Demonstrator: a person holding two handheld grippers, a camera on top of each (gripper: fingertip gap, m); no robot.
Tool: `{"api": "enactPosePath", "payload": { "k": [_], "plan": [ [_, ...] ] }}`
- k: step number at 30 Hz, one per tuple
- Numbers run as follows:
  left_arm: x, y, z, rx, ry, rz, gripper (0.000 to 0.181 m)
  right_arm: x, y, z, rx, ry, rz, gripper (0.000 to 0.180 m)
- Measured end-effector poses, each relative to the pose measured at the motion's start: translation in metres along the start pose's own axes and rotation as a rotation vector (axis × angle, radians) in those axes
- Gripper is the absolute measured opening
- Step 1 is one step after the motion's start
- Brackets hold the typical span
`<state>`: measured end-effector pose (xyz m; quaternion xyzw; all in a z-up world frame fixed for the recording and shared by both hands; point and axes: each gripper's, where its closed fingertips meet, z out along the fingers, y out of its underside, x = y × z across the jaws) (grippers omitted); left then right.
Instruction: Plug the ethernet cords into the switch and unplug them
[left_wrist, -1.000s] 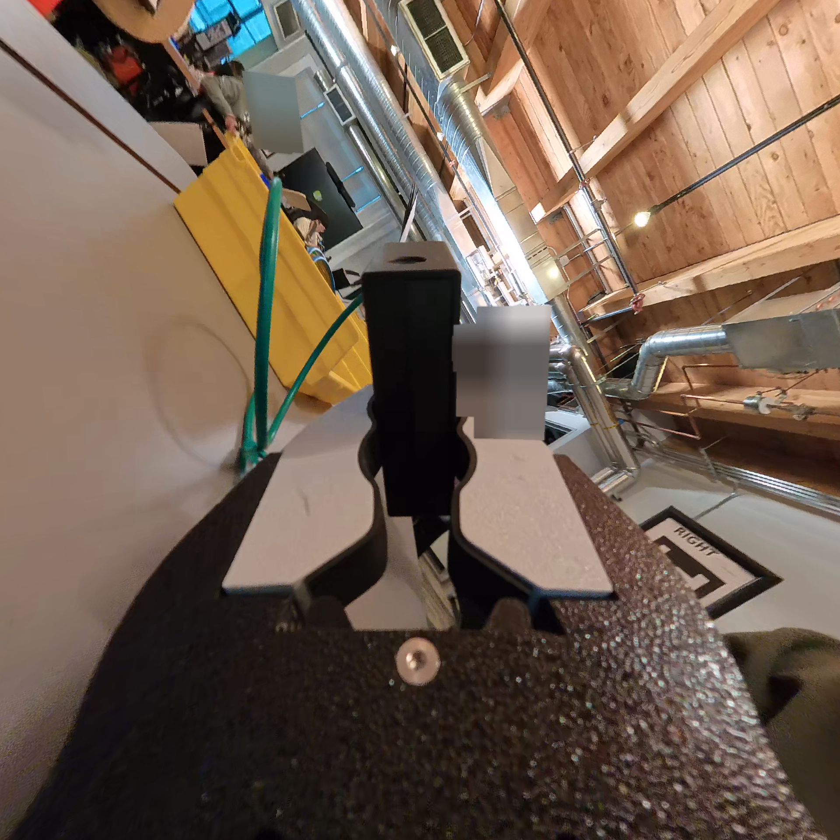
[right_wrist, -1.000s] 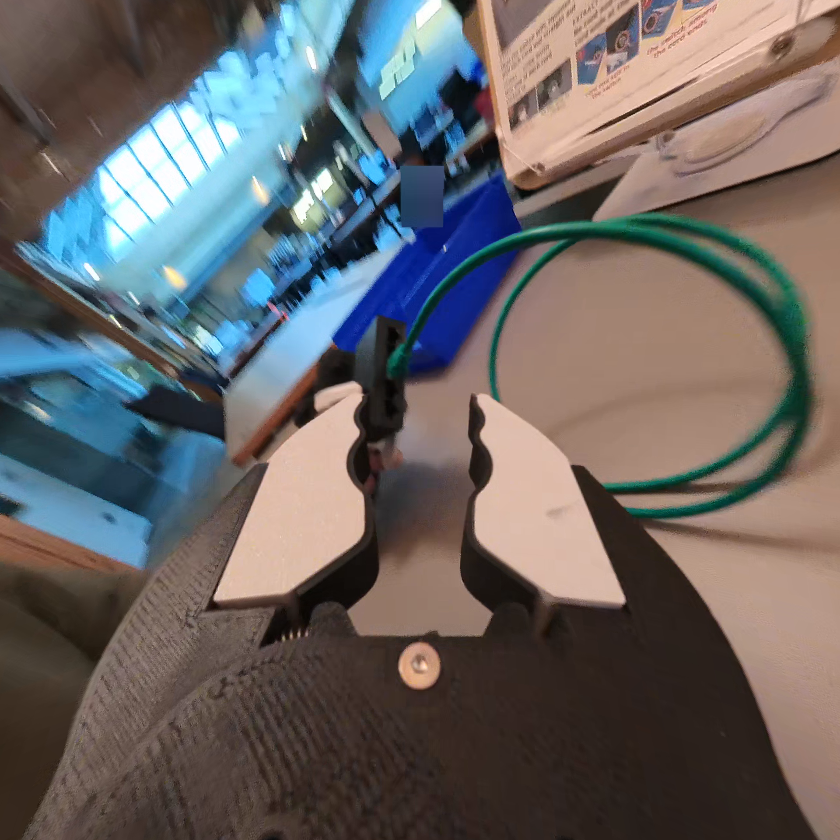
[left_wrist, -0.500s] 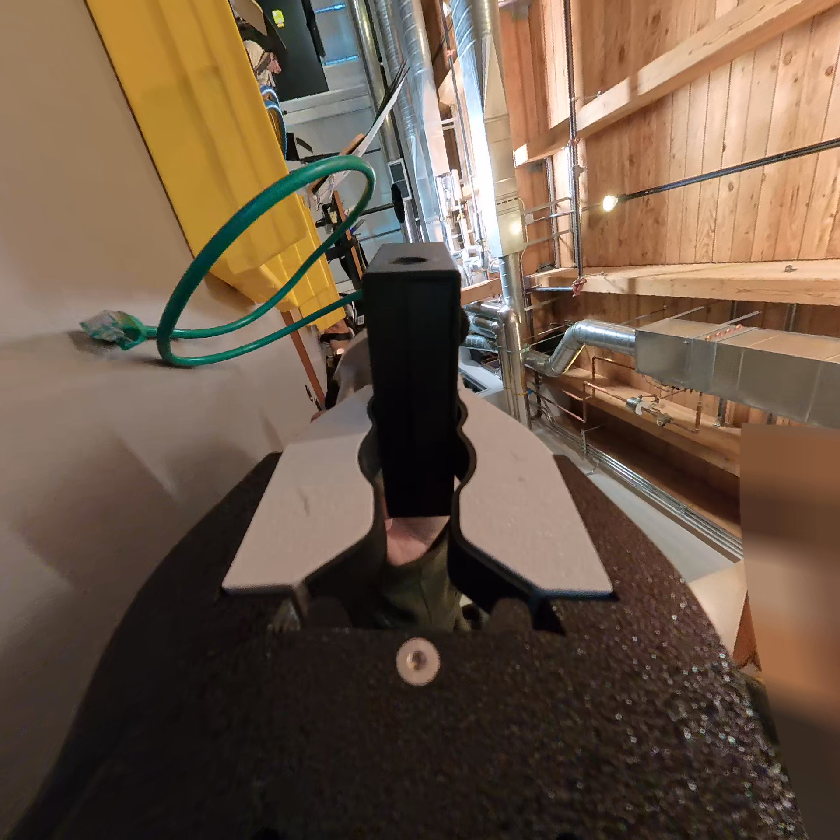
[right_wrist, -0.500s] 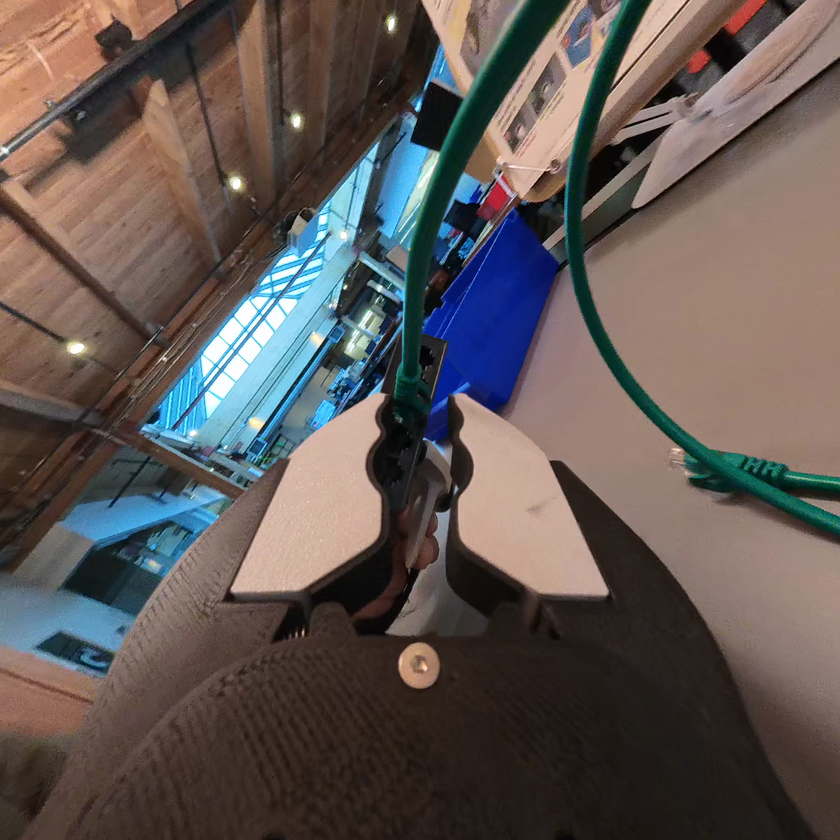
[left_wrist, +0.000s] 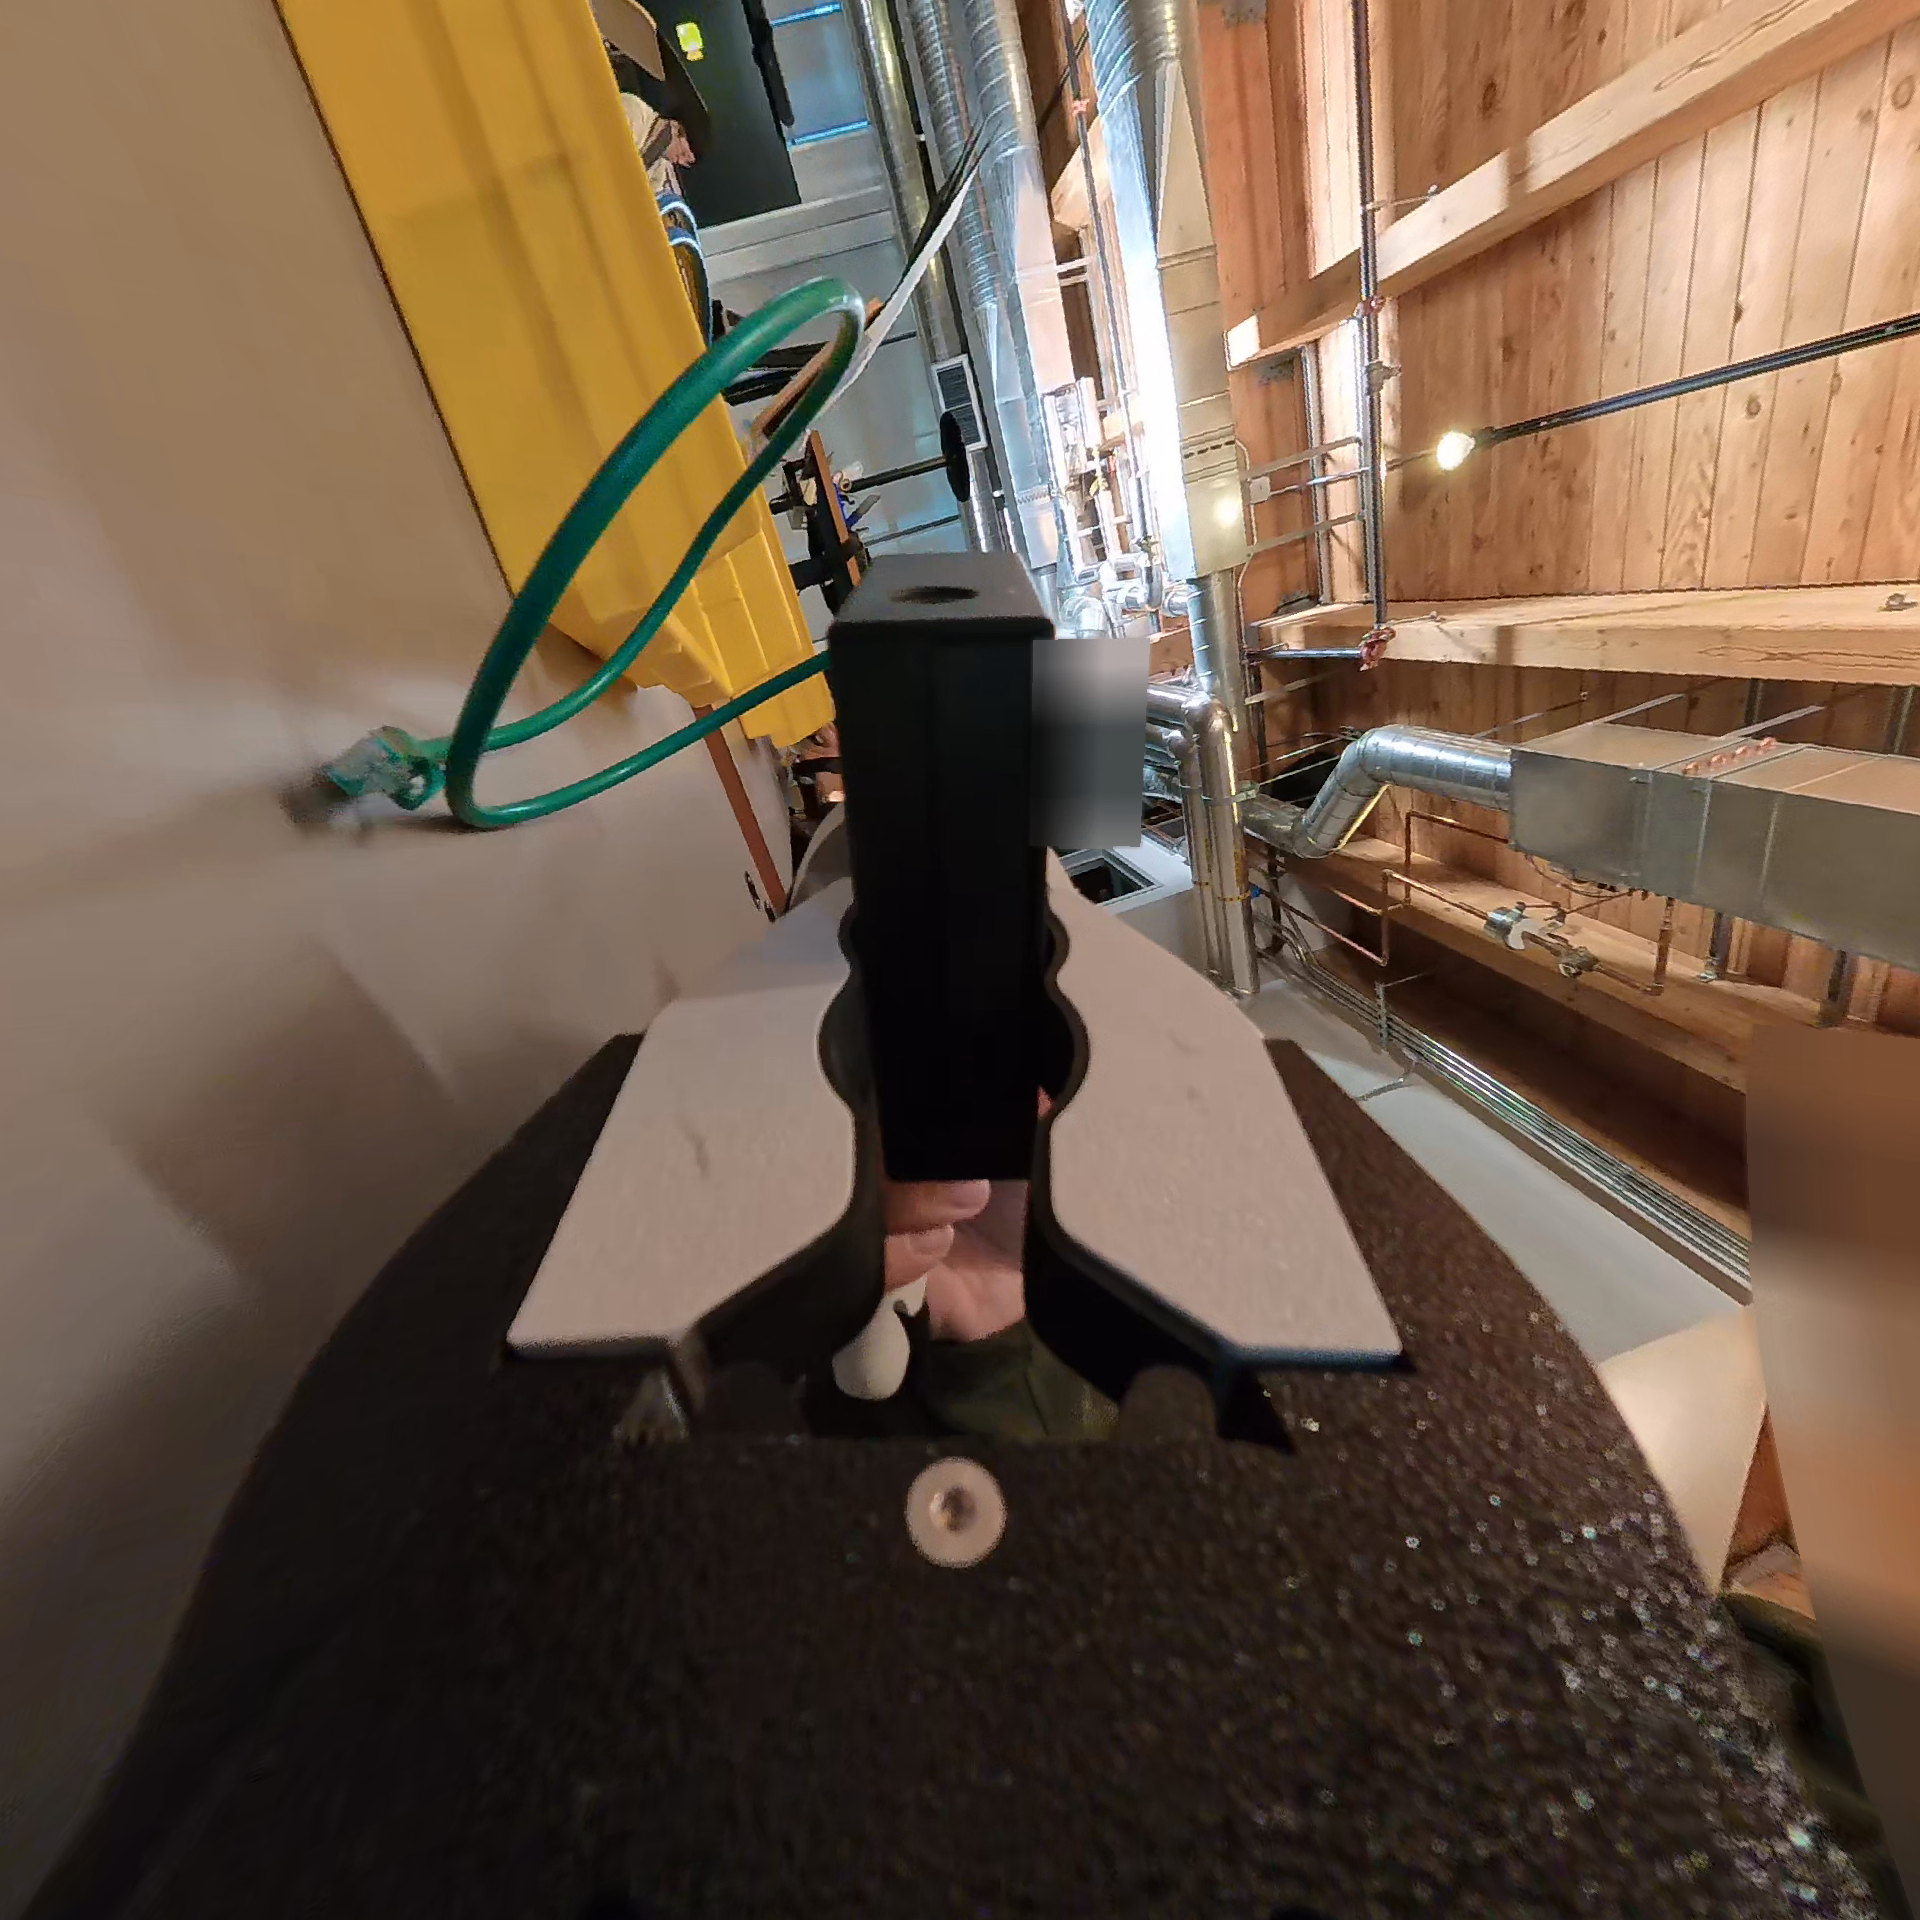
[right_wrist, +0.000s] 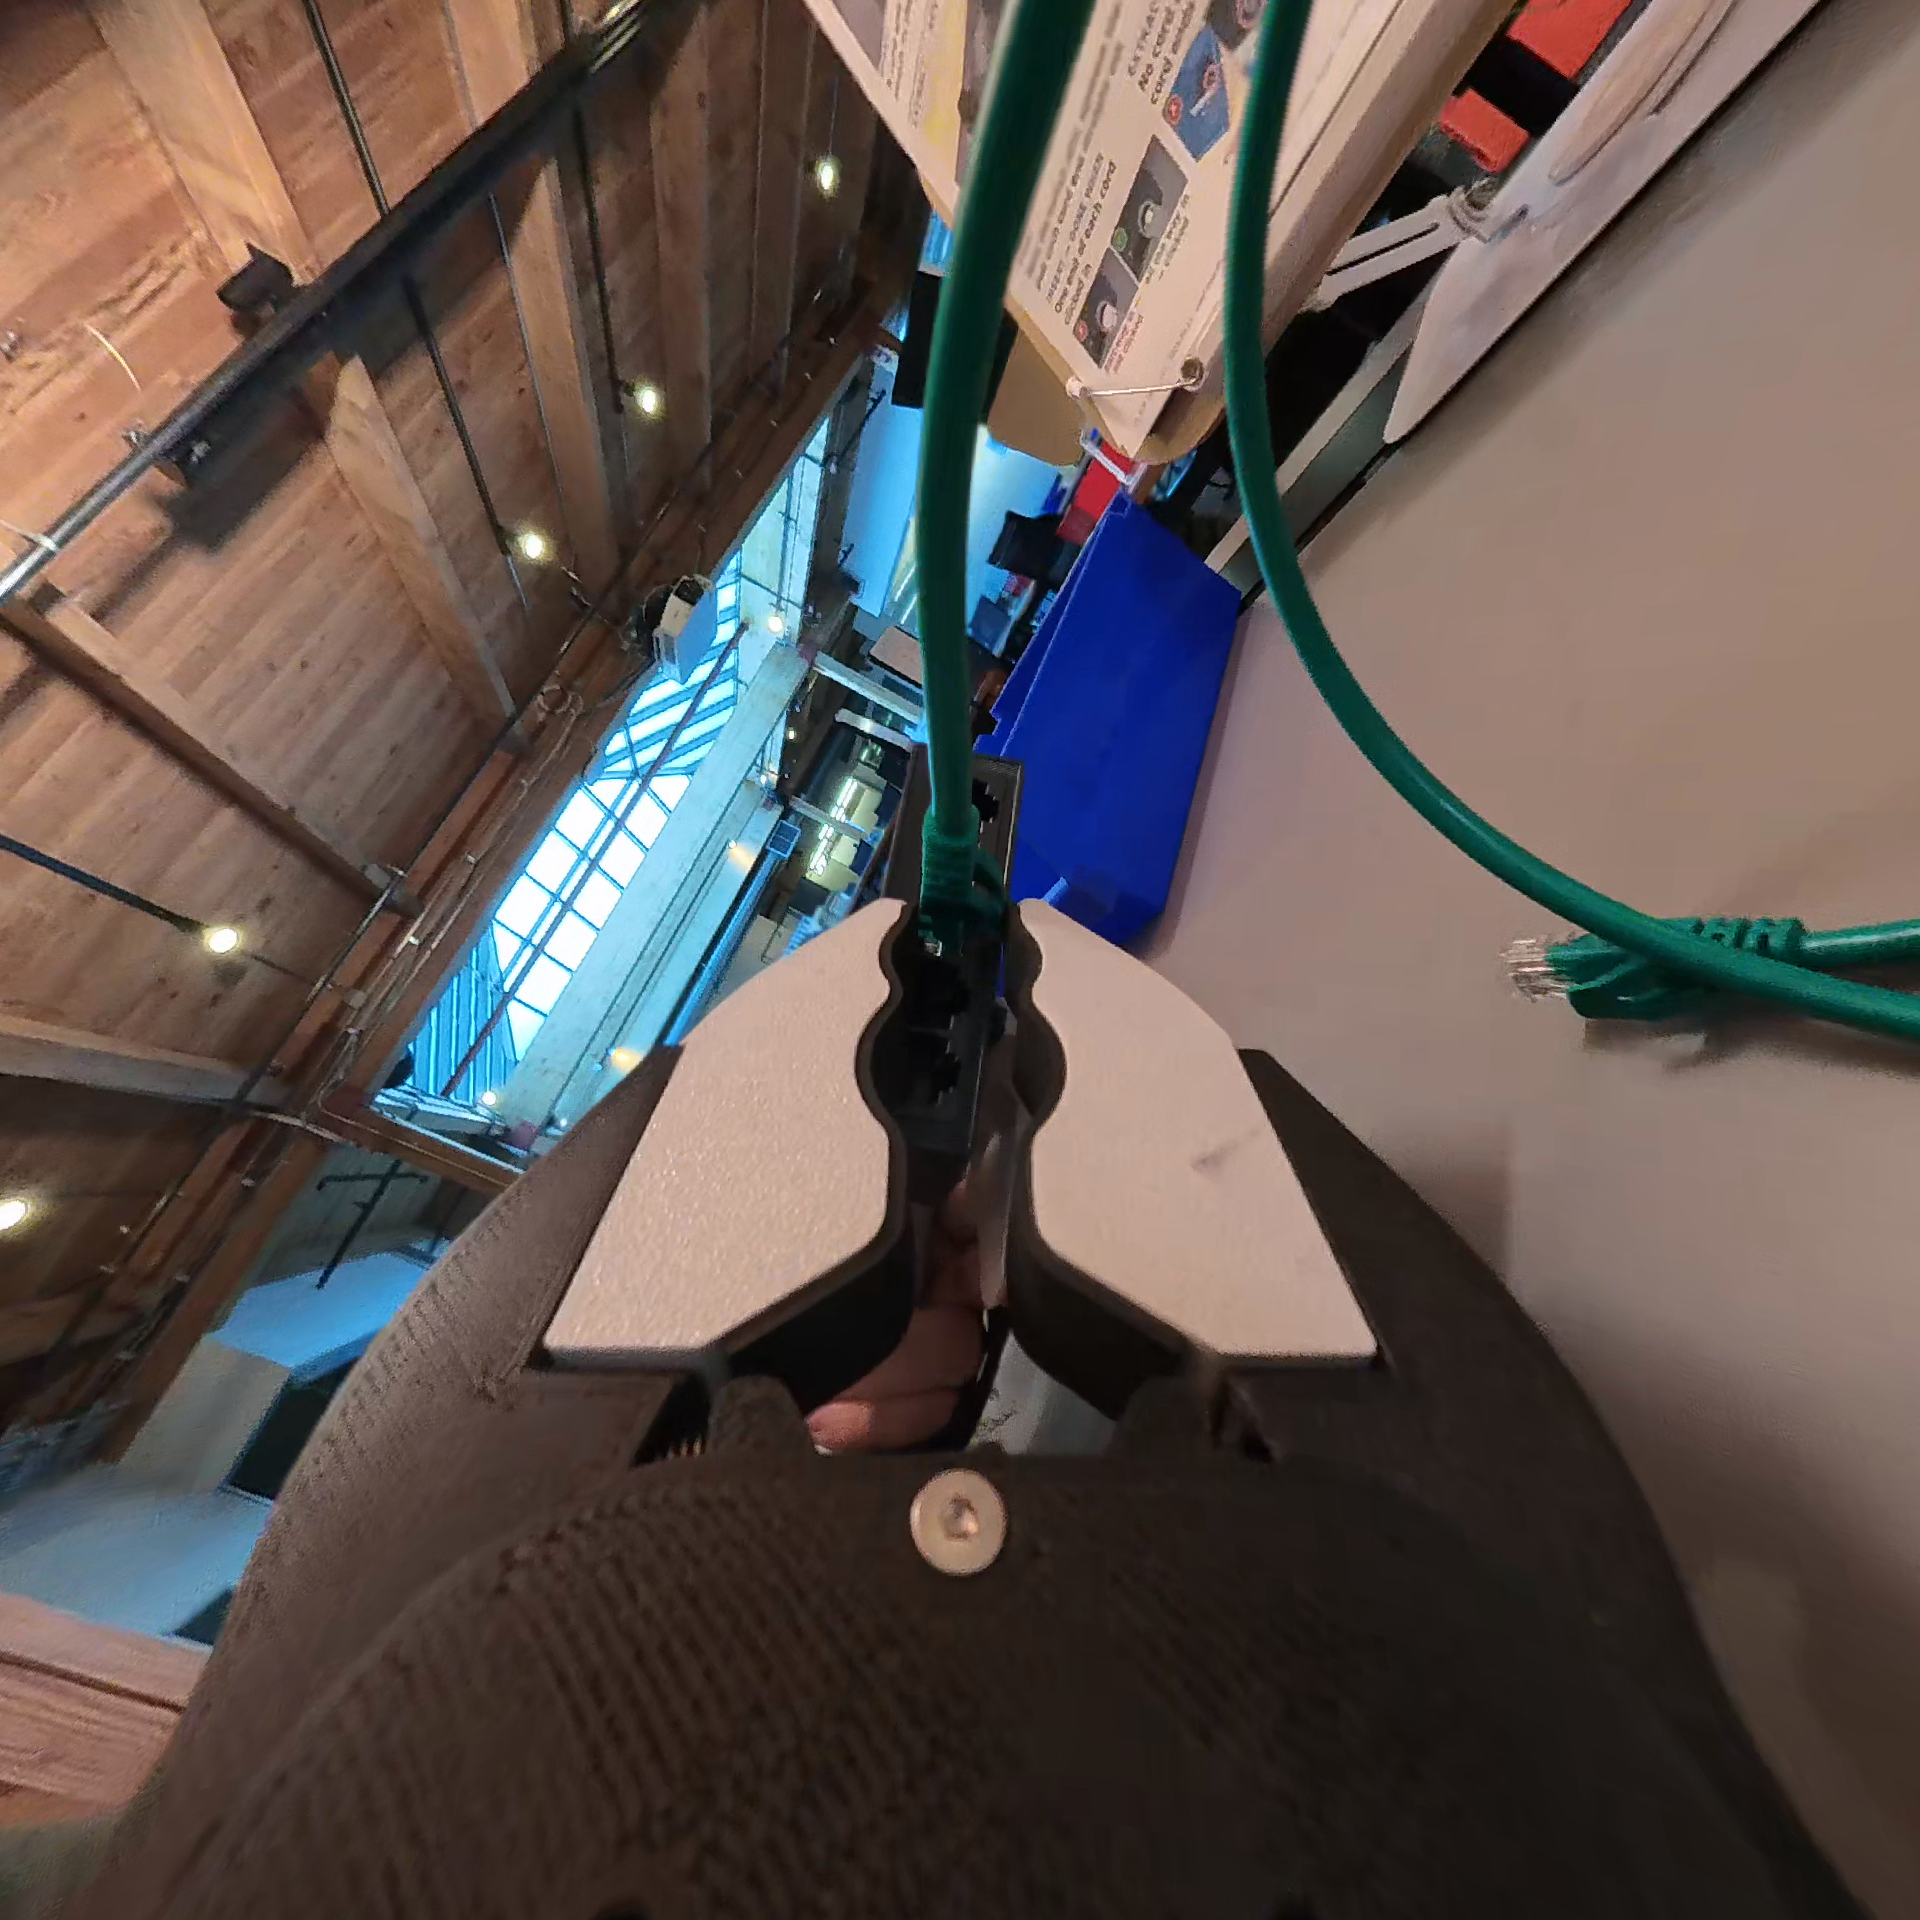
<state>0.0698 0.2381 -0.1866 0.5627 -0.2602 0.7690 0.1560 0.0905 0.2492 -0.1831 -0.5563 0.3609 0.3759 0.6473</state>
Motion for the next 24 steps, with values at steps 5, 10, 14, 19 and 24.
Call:
{"api": "enactPosePath", "payload": {
  "k": [5, 10, 14, 19, 24],
  "plan": [
    [-0.003, -0.001, 0.000, 0.002, -0.023, 0.030, 0.027, 0.003, 0.000, 0.002, 0.042, -0.004, -0.002, 0.015],
    [-0.010, -0.003, -0.003, 0.006, -0.060, 0.065, 0.027, 0.007, 0.003, 0.004, 0.058, -0.038, 0.024, 0.014],
    [-0.014, -0.004, -0.003, 0.014, -0.070, 0.082, 0.027, 0.011, 0.005, 0.005, 0.084, -0.060, 0.057, 0.014],
    [-0.010, -0.007, -0.003, 0.038, -0.056, 0.120, 0.027, 0.008, 0.003, 0.007, 0.044, -0.049, -0.040, 0.014],
    [-0.007, -0.008, -0.002, 0.041, -0.057, 0.177, 0.027, 0.005, 0.001, 0.007, 0.033, -0.073, -0.065, 0.014]
  ]
}}
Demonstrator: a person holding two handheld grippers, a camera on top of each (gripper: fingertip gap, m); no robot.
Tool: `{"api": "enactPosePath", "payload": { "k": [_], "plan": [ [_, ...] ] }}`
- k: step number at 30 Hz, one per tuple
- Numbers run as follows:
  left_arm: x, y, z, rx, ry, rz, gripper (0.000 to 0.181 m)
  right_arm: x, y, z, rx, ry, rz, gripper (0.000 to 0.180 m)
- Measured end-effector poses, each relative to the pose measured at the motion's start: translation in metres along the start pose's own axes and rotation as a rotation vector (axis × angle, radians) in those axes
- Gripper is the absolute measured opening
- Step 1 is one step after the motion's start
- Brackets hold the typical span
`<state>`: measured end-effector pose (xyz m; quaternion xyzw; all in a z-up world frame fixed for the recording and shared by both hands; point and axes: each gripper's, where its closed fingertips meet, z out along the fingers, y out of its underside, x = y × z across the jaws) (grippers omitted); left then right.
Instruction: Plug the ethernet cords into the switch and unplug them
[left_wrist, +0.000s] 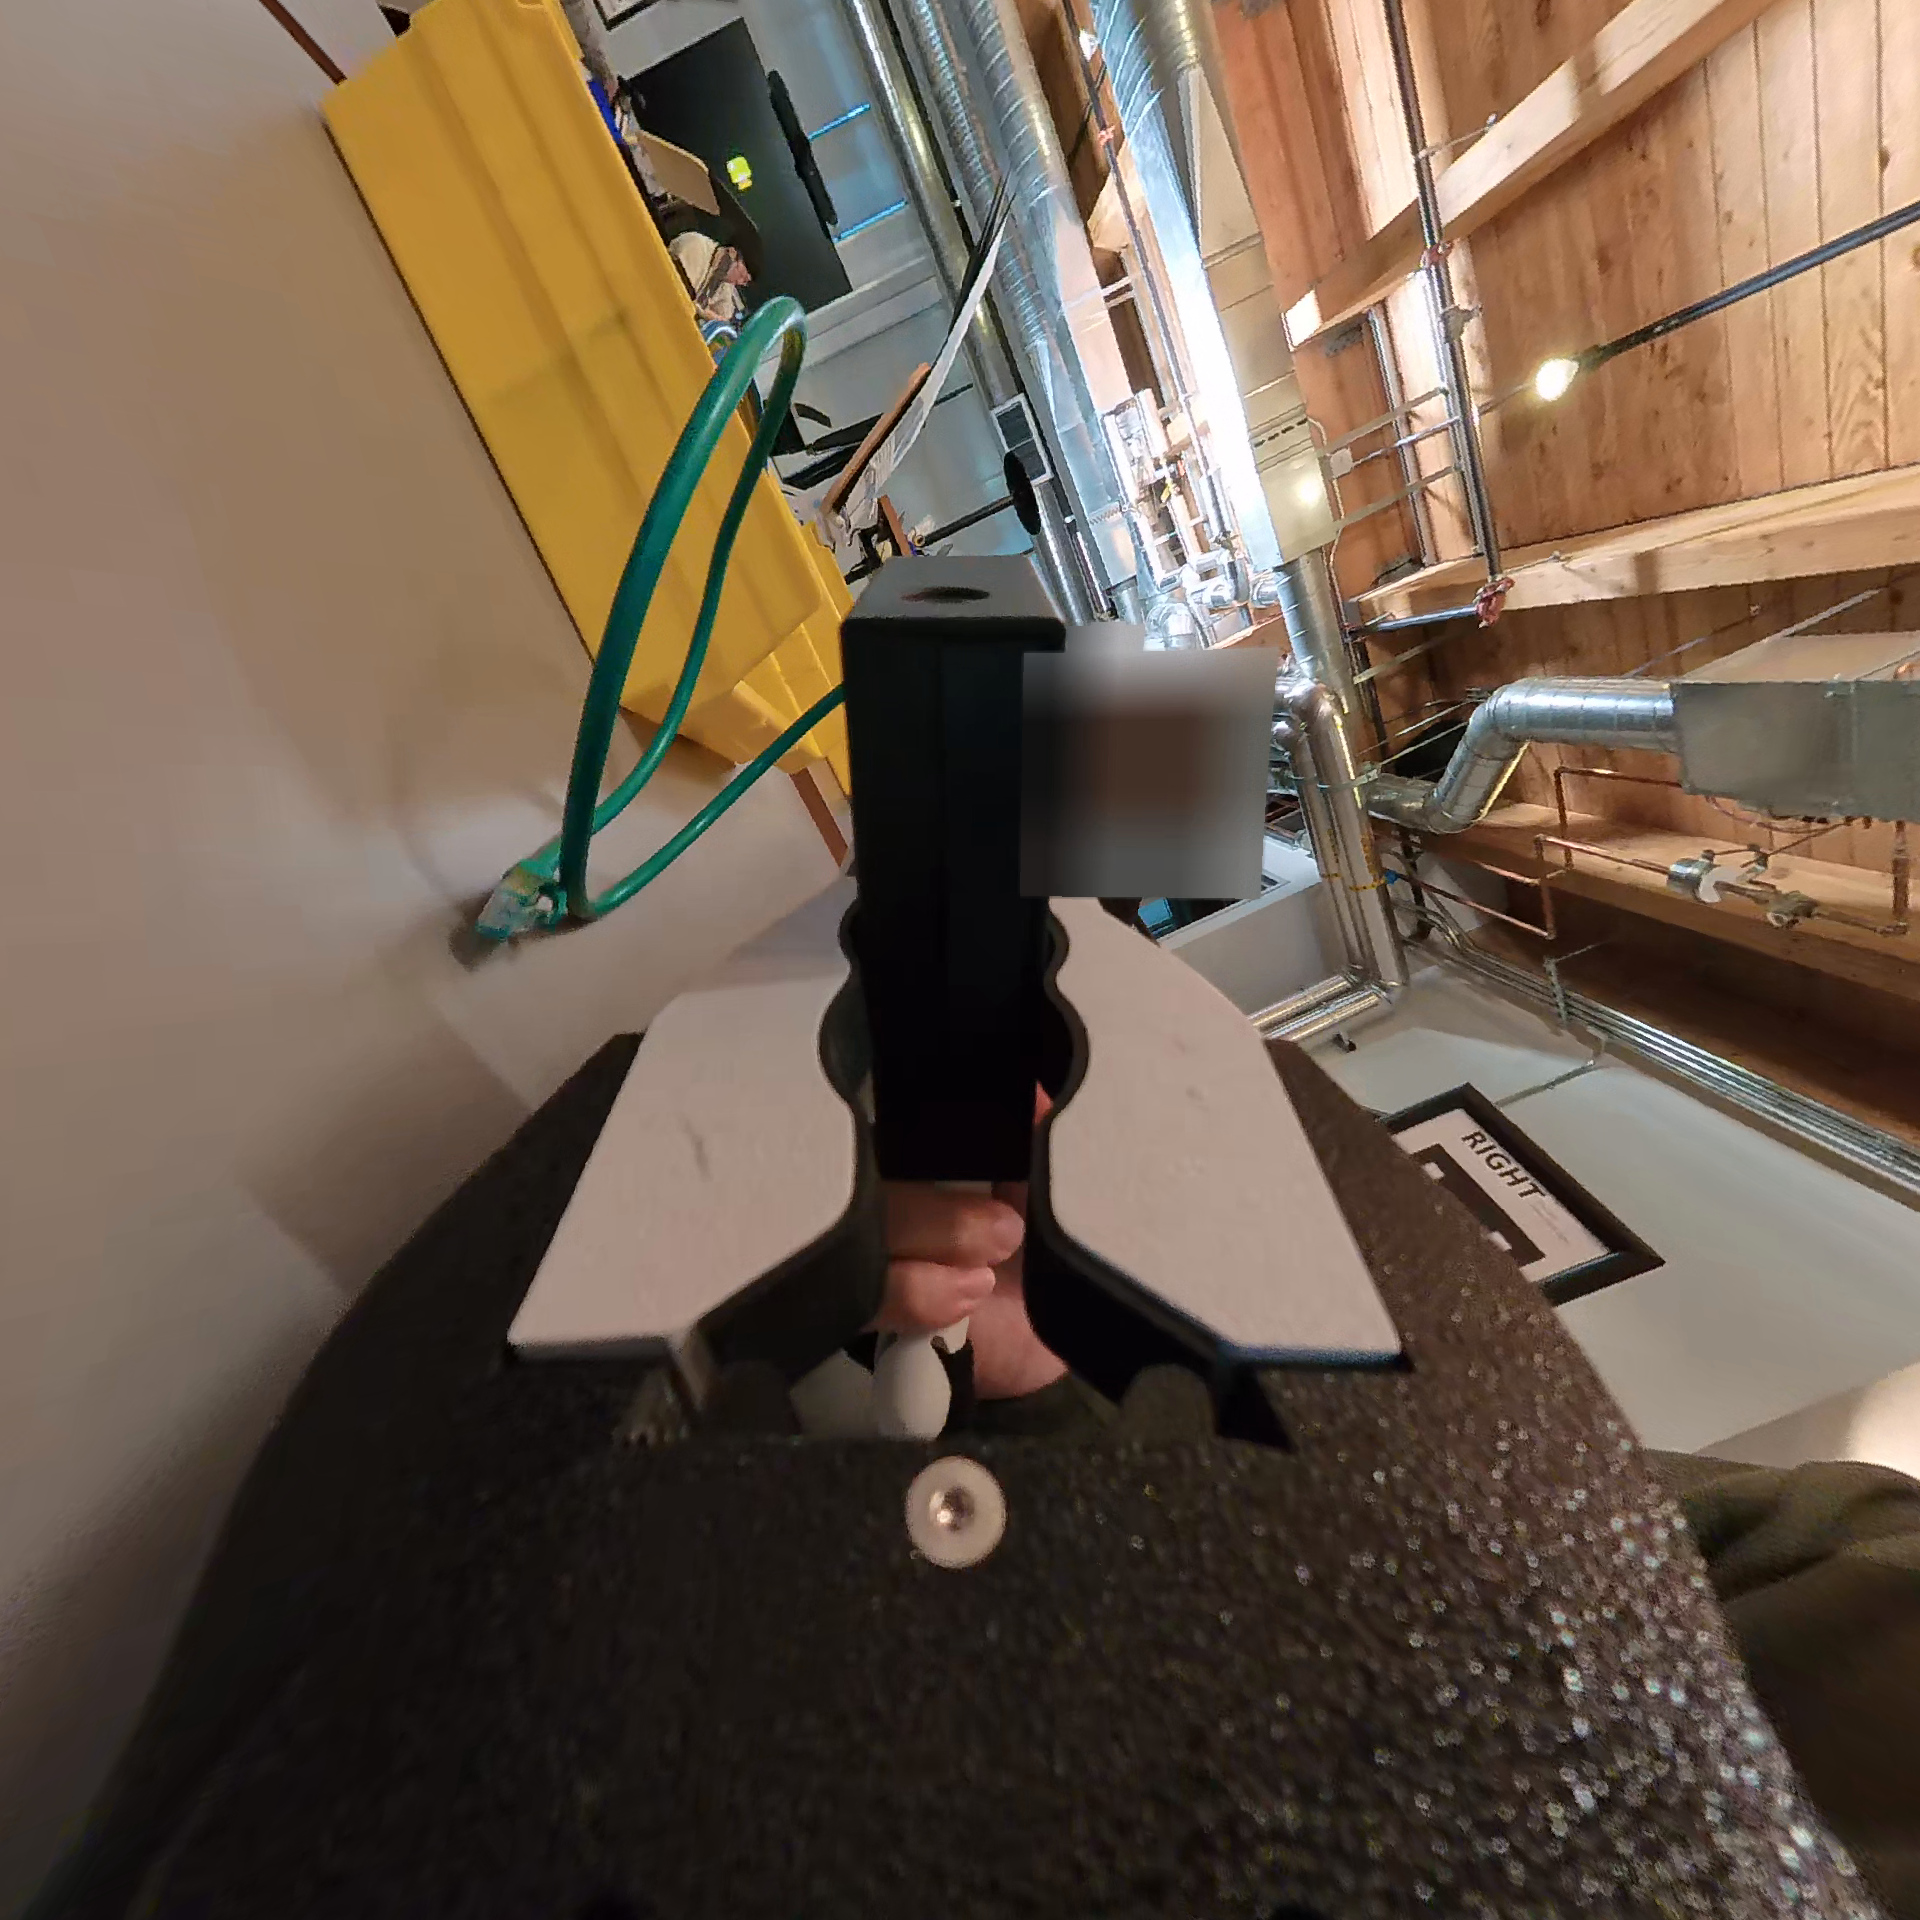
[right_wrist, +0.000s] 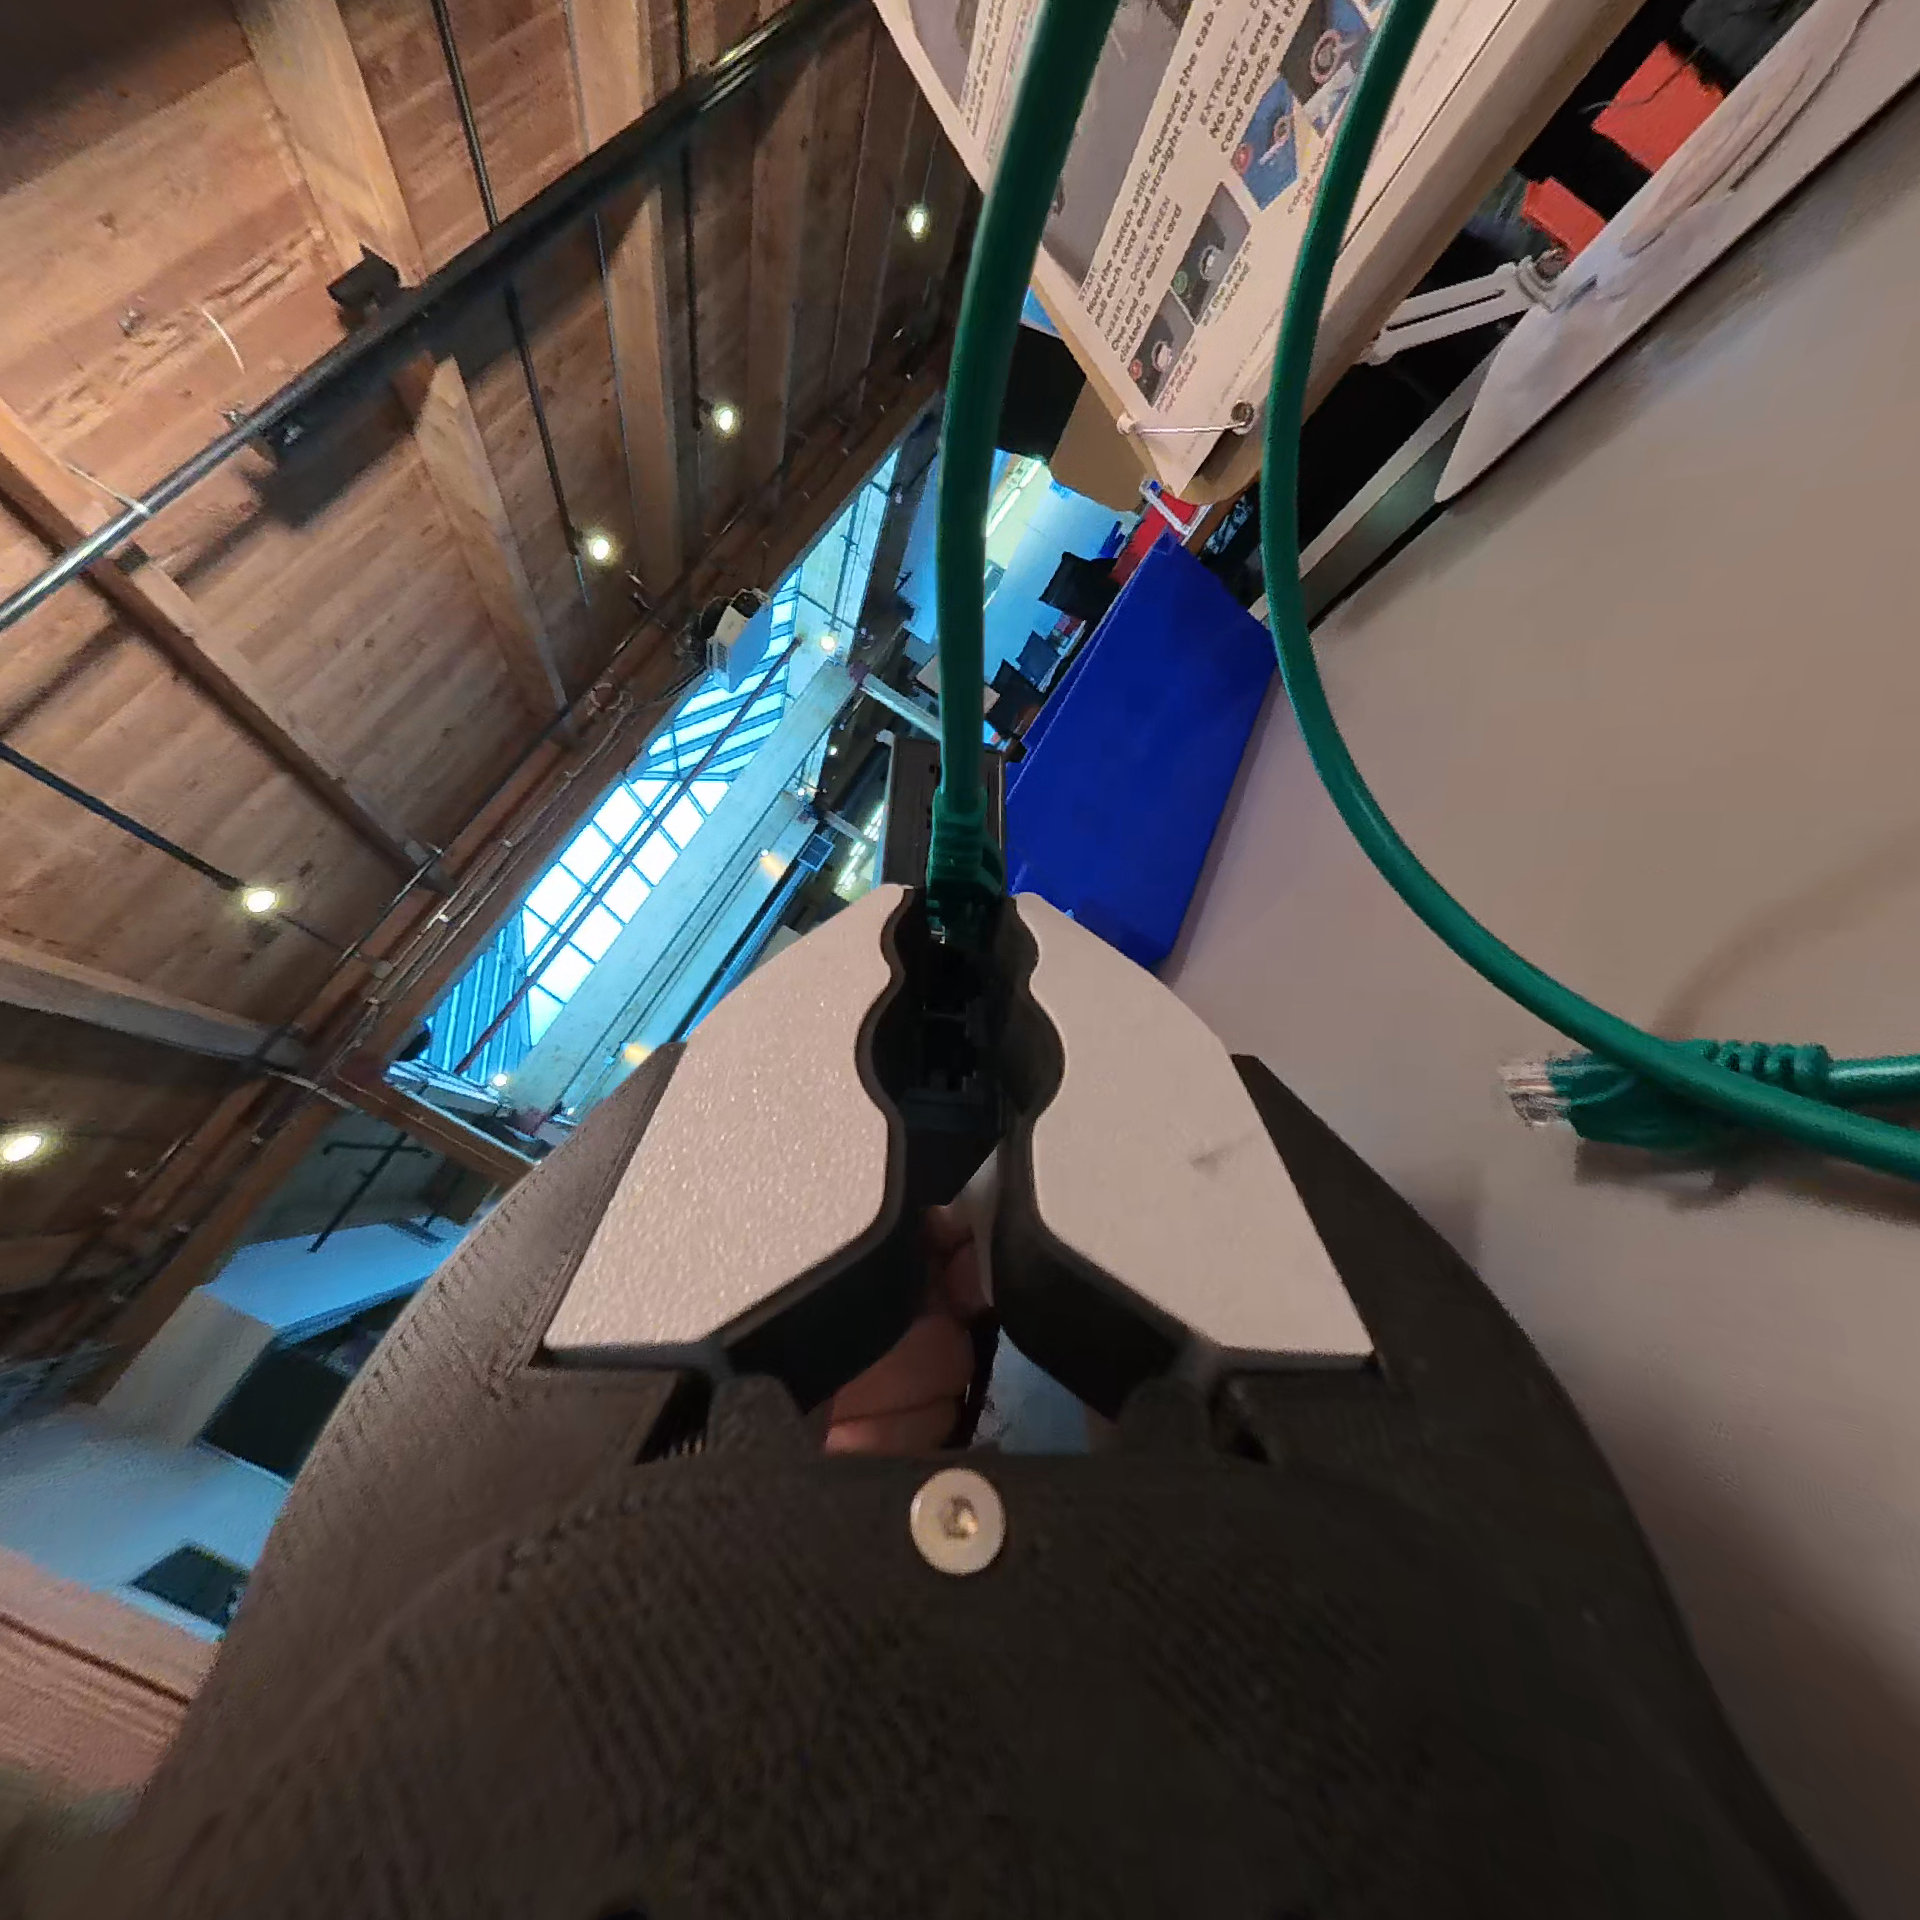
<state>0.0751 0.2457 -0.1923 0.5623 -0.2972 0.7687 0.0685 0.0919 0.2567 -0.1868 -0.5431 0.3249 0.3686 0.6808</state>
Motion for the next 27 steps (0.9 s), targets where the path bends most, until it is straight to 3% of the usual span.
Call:
{"api": "enactPosePath", "payload": {
  "k": [5, 8, 19, 24, 27],
  "plan": [
    [-0.002, 0.001, 0.001, 0.015, 0.040, -0.056, 0.027, 0.002, 0.000, -0.001, -0.010, -0.007, 0.020, 0.014],
    [-0.005, 0.002, 0.002, 0.010, -0.005, 0.007, 0.027, 0.006, 0.000, -0.002, -0.004, -0.008, 0.027, 0.013],
    [-0.006, 0.003, 0.005, 0.024, 0.043, -0.002, 0.027, 0.005, -0.003, -0.004, -0.050, 0.028, -0.129, 0.014],
    [0.001, 0.000, 0.006, 0.046, 0.061, 0.061, 0.027, -0.003, -0.006, -0.003, 0.004, -0.063, -0.006, 0.013],
    [-0.003, 0.000, 0.006, 0.051, 0.018, 0.082, 0.026, 0.002, -0.005, -0.005, -0.011, -0.032, -0.068, 0.013]
  ]
}}
